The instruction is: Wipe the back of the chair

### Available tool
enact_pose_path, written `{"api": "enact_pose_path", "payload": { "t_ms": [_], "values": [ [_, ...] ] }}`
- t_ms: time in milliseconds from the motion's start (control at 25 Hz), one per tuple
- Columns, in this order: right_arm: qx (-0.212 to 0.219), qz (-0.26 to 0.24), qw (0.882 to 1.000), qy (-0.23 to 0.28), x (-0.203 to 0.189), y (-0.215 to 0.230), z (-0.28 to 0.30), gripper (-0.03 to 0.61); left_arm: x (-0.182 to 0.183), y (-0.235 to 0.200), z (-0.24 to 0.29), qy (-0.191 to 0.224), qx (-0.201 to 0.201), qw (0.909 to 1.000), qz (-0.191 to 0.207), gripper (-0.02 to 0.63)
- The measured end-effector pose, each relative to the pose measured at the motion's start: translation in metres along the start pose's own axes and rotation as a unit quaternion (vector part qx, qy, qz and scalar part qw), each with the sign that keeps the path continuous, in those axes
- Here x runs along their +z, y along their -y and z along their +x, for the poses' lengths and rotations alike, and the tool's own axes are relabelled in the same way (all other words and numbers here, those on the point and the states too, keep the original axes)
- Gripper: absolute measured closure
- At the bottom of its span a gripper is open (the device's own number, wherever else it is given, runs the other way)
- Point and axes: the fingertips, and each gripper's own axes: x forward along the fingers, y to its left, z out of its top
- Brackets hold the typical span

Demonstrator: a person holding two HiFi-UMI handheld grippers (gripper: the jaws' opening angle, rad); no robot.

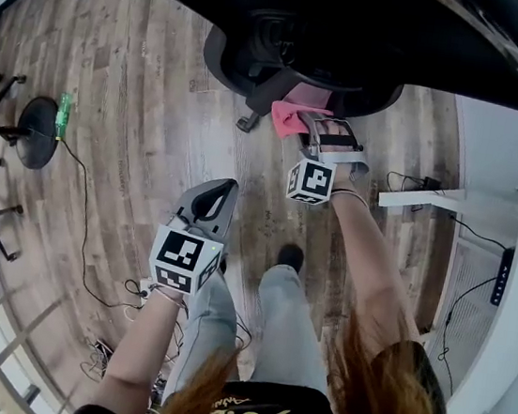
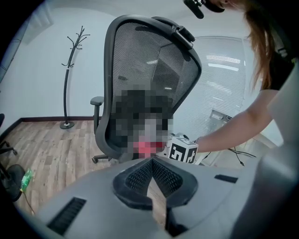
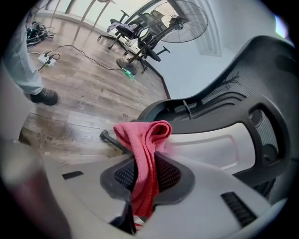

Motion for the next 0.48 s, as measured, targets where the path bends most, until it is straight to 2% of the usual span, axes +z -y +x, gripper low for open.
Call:
{"api": "enact_pose_path", "payload": {
  "t_ms": [120,200,360,480],
  "values": [
    [0.036,0.006,0.999,-0.009,0.002,-0.012,0.004,0.514,-0.002,0.003,0.002,-0.002,-0.004,1.0000,0.001,0.621],
    [0.047,0.030,0.998,0.004,0.008,-0.015,-0.002,0.514,-0.001,0.008,0.004,0.000,-0.007,1.0000,-0.003,0.621],
    [0.013,0.072,0.996,0.046,0.026,0.008,-0.040,0.514,0.004,0.020,0.006,0.006,-0.020,0.9997,-0.010,0.621],
    [-0.015,0.049,0.997,0.066,0.029,0.033,-0.074,0.514,0.015,0.031,0.008,0.011,-0.032,0.9994,-0.003,0.621]
  ]
}}
